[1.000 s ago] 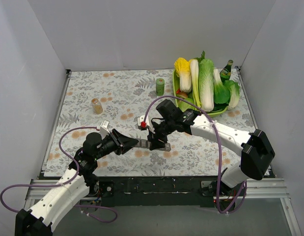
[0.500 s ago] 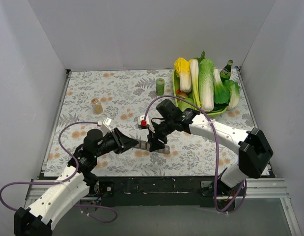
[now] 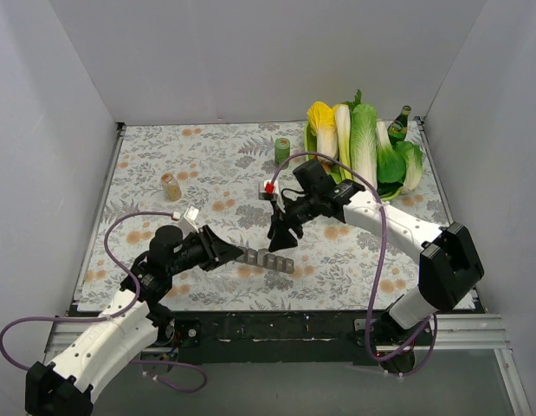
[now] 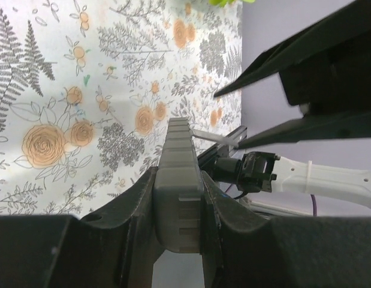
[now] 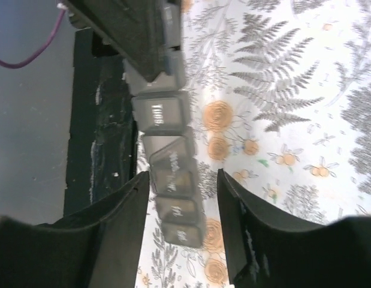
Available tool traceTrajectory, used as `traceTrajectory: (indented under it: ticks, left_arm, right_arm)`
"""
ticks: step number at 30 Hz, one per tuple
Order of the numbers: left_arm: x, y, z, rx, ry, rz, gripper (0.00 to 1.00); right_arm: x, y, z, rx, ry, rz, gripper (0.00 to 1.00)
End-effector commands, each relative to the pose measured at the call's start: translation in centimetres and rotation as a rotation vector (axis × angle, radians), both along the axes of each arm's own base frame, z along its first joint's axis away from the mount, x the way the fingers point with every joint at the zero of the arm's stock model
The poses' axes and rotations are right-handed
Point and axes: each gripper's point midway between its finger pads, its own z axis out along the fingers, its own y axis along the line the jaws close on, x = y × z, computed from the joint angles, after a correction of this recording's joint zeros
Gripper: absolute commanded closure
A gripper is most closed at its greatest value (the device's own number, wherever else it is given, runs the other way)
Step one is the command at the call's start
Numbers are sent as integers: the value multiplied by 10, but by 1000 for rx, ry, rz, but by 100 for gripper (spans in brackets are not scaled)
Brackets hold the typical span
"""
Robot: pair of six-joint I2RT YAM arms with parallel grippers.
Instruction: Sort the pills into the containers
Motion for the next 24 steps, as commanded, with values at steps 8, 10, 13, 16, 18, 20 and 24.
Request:
traceTrajectory:
  ticks: [8, 10, 13, 16, 18, 20, 24]
  left_arm:
    - [-12, -5, -9, -41, 63, -46, 100]
    - [-12, -4, -13, -46, 95, -23, 100]
    - [-10, -3, -20, -52, 128, 3, 100]
    - [-8, -5, -17, -85, 142, 14, 100]
    - [-7, -7, -15, -101, 144, 14, 100]
    - [-6, -8, -11, -106, 139, 13, 100]
    - [-6, -9, -6, -111, 131, 4, 100]
  right_arm:
    - [56, -9, 20, -5, -173, -254, 46]
    - [46, -7, 26, 35, -173, -189, 46]
    - [3, -8, 41, 137, -143, 30, 33]
    - [-16, -9, 26, 92, -213, 104, 16]
    - [-21, -9, 16, 58, -234, 113, 13]
    - [-18, -7, 8, 24, -260, 95, 12]
    - [-18, 1, -4, -23, -279, 86, 13]
